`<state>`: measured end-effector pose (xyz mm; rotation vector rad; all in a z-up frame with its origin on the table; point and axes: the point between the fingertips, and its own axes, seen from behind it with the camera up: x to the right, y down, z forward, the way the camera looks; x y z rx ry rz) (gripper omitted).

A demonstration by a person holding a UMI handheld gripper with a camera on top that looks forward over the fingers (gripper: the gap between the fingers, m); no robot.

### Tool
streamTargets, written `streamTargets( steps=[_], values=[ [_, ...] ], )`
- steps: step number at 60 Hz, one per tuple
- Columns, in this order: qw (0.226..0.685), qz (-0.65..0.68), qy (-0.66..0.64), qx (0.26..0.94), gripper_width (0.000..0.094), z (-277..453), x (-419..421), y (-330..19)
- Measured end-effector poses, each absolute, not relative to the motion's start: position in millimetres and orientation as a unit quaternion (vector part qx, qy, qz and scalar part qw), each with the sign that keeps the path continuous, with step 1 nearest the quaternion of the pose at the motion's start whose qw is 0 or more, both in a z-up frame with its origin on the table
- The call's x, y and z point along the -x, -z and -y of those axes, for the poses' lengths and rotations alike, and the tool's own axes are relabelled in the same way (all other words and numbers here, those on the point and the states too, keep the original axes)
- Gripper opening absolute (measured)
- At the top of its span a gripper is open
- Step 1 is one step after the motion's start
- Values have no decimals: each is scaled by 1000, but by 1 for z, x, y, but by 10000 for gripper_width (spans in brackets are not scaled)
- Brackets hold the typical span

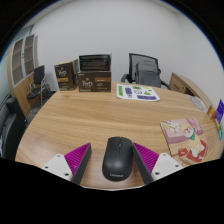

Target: Arrange mouse

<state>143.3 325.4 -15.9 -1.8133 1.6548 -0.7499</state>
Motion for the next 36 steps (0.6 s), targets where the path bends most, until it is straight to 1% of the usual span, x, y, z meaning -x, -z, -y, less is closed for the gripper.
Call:
streamTargets(
  steps=[5,8,14,15,16,18,21,29,36],
  values=[
    [283,-616,283,678,839,-325,-142,16],
    [284,-616,283,678,800,-324,-142,16],
    [282,-621,285,674,632,-321,-141,16],
    [281,-623,286,672,583,-319,-141,16],
    [279,-625,288,670,506,-317,-141,16],
    [280,-629,287,666,502,-316,-140,17],
    [280,-631,287,665,471,-315,-138,17],
    [272,-645,279,657,354,-312,-136,18],
    [272,-653,271,653,330,-313,-133,15]
  ],
)
